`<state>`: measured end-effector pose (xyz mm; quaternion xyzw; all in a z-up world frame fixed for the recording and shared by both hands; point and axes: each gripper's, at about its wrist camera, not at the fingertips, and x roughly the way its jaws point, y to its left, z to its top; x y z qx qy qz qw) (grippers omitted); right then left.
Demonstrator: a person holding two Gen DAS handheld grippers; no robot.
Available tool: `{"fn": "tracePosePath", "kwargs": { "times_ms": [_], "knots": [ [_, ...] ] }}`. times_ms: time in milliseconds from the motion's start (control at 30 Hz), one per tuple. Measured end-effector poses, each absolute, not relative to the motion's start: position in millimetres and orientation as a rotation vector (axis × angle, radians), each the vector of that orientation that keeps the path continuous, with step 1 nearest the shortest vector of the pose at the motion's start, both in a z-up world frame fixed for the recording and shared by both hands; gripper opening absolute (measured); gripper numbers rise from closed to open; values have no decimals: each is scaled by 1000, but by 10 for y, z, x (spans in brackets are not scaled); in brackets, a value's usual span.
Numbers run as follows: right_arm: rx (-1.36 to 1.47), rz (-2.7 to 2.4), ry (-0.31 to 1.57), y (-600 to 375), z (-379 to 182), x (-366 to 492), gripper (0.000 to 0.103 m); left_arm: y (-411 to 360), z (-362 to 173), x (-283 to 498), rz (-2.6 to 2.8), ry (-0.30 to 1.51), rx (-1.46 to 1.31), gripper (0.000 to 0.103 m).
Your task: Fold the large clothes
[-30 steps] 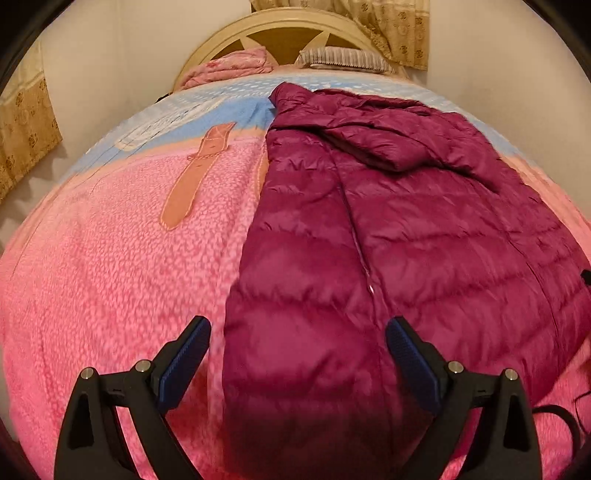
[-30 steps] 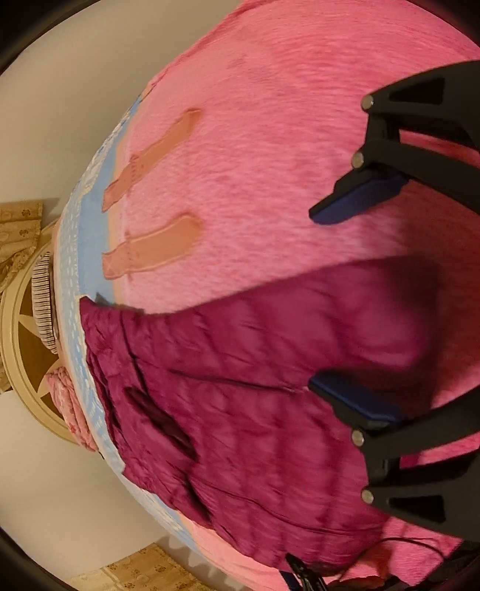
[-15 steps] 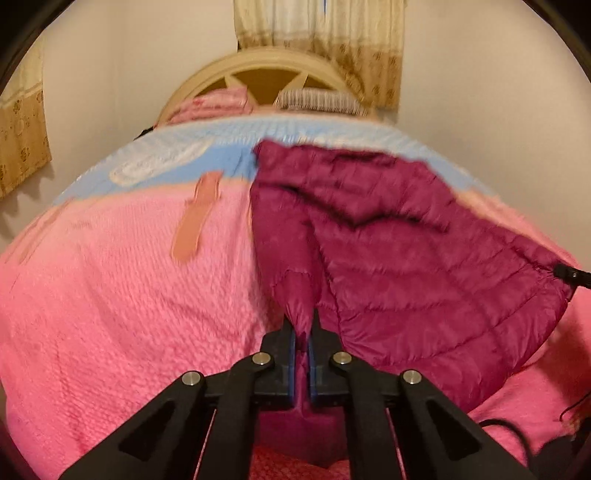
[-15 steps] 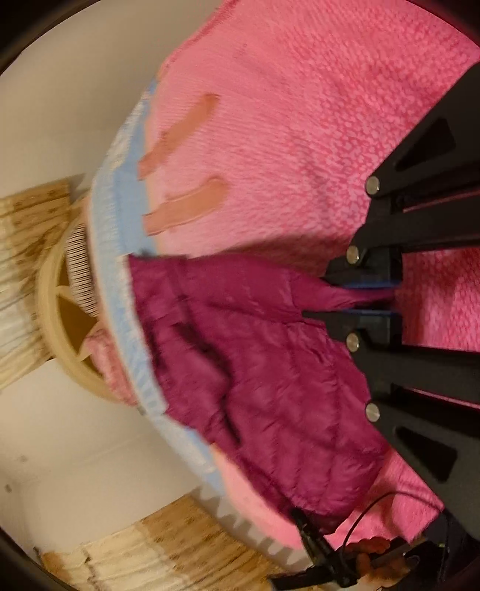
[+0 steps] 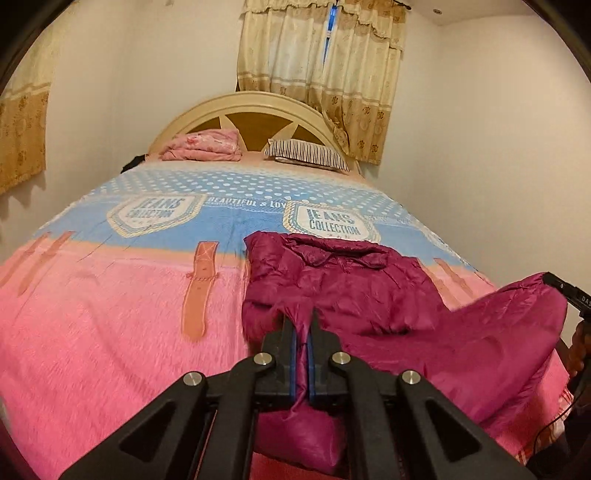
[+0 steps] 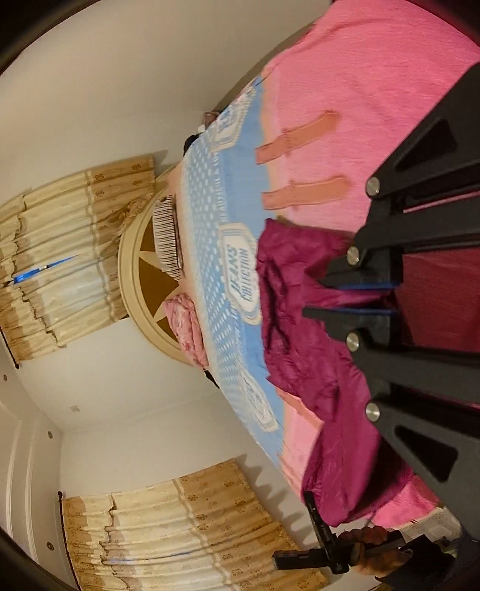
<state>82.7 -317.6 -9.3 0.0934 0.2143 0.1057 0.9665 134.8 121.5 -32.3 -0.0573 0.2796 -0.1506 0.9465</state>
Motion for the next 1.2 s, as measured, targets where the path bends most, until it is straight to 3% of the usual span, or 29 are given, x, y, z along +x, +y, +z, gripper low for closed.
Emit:
{"fn": "tracePosePath", "kwargs": {
  "times_ms": [267,467,567,600,667,700,733,833,867,933,1000,1033,1067,1200],
  "knots": [
    [171,126,460,-3108,-41,2048,8,992,-442,2601,-250,599,-117,3],
    [176,35,544,-3226,-367,2893,8,832,-671,3360,-161,641,-88,9],
    [200,11,581,-3342,-579,3179,8,761,-728,3587,-110,628,-66,18],
    [200,-2,589,-3352,-639,3257,8,714,-752,3673,-75,622,-41,27],
    [220,-22,608,-3415,-762,3436,8,652,-787,3784,7,599,-8,64],
    [239,-18,628,-3440,-828,3532,8,638,-801,3830,66,569,9,92],
    [247,-19,640,-3456,-877,3599,8,646,-811,3862,96,538,11,96],
    [254,-29,669,-3463,-1017,3794,8,603,-880,4043,123,539,36,96],
    [259,-32,674,-3458,-1031,3824,12,589,-908,4085,144,543,45,96],
    [294,-43,682,-3480,-1054,3919,28,577,-958,4139,203,550,53,96],
    [333,-51,674,-3516,-1035,3978,67,607,-944,4117,248,545,40,96],
    [337,-77,657,-3535,-1004,3976,74,642,-906,4091,265,525,22,96],
    [337,-104,623,-3558,-943,3944,78,675,-861,4059,274,502,8,96],
    [280,-135,589,-3423,-760,3894,78,691,-610,3897,321,410,-2,96]
  ]
}}
